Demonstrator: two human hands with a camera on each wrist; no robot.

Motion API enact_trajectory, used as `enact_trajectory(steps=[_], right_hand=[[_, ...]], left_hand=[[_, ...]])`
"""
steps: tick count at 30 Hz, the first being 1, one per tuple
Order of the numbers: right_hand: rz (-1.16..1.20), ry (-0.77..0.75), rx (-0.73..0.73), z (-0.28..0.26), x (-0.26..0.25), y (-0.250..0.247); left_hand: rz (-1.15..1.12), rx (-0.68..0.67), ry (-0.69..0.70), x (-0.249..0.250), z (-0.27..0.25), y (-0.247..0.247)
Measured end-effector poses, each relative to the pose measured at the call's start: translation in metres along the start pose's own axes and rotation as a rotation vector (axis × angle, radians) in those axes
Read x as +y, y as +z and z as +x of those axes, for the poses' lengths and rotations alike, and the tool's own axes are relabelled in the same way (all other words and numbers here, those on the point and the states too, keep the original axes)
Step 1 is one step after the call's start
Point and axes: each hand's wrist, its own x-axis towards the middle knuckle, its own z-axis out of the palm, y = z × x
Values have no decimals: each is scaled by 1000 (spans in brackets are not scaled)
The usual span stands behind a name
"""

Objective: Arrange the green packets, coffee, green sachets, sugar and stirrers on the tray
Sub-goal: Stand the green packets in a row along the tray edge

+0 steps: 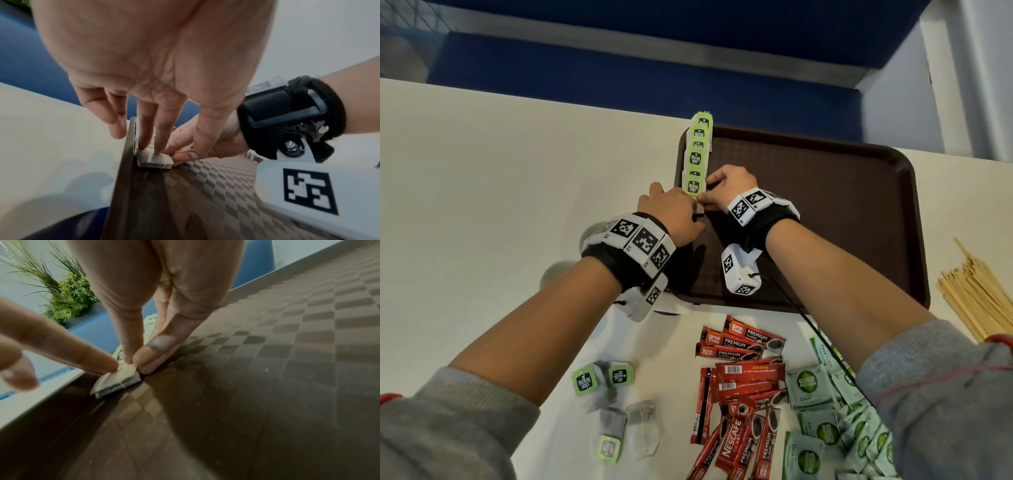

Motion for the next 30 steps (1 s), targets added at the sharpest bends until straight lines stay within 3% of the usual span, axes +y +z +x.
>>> enact_trajectory(steps=[9,13,20,27,30], right_hand=[[-81,-61,22,-9,-1,-13],[-152,-120,-42,-27,-8,-26],[-330,-237,-250,-89,-9,-29],[-416,-296,-325,-151,1,-9],[-478,-344,-461,-184,5,13]], left_hand=[[-272,137,-38,-5,-9,-12],[-393,155,-36,-6,-25,-21],[-372,112,30,-8,-86,-11],[-293,41,85,-23,-143,29],[-192,-20,85,-39,-162,56]])
